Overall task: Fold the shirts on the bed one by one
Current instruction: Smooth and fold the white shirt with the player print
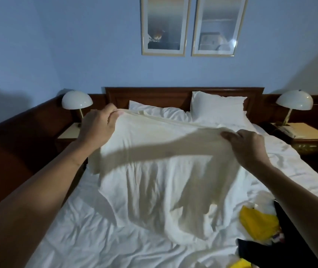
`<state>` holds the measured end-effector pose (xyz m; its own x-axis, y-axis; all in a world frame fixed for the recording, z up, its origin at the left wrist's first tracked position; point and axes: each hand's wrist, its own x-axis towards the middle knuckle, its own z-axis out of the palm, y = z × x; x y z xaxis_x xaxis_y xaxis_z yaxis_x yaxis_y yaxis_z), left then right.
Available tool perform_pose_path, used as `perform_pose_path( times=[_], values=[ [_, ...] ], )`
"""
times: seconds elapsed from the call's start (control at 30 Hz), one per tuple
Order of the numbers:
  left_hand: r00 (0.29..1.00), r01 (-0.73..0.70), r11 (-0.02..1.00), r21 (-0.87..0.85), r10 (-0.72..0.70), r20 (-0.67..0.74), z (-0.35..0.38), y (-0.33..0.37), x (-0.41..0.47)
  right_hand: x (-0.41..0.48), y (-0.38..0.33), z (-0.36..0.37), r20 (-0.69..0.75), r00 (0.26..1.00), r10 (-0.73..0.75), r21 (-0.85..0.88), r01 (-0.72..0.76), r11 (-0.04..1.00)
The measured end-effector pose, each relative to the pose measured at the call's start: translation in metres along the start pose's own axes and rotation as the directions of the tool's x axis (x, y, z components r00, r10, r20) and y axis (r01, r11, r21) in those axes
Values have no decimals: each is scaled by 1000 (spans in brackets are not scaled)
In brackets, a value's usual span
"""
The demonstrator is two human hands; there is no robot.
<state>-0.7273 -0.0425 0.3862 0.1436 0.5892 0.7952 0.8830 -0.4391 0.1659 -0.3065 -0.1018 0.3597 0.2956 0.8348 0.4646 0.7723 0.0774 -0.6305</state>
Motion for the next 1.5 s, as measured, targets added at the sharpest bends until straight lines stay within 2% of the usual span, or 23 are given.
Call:
perform_pose_path(
  times=[0.1,0.23,0.53,0.7,0.87,0.97,1.03,1.13,1.23,1.4,1.5],
  values=[
    [999,43,998,-40,-42,12,-11,0,-22,-25,1,7,-1,999,-40,-34,40,999],
    [991,103,994,-29,-101,83,-33,7,-62,-58,-1,7,-69,997,46,154,-35,987],
    [961,255,965,-64,-246,129,-146,48,-122,-139,-22,-58,-166,985,-50,403,114,908],
    [959,260,965,-43,-252,129,-207,65,-118,-161,-57,-99,-241,970,-13,453,124,883],
    [955,250,966,-62,-236,182,-228,61,-84,-149,-83,-118,-300,953,29,492,129,861],
    [926,280,960,-12,-266,269,-216,51,-73,-135,-81,-105,-233,971,55,445,56,894],
    [895,279,957,72,-287,341,-196,41,-76,-125,-73,-82,-132,989,73,384,-17,923],
    [851,246,957,155,-290,438,-148,16,-97,-116,-54,-32,11,993,120,242,-119,963],
    [790,243,950,197,-311,528,-88,-22,-125,-115,-31,29,75,982,175,102,-182,978],
    [753,281,936,213,-353,556,-2,-90,-158,-107,-3,123,130,971,198,-83,-189,979],
    [776,250,936,248,-347,527,52,-122,-166,-97,16,176,147,964,221,-171,-196,966]
  ],
)
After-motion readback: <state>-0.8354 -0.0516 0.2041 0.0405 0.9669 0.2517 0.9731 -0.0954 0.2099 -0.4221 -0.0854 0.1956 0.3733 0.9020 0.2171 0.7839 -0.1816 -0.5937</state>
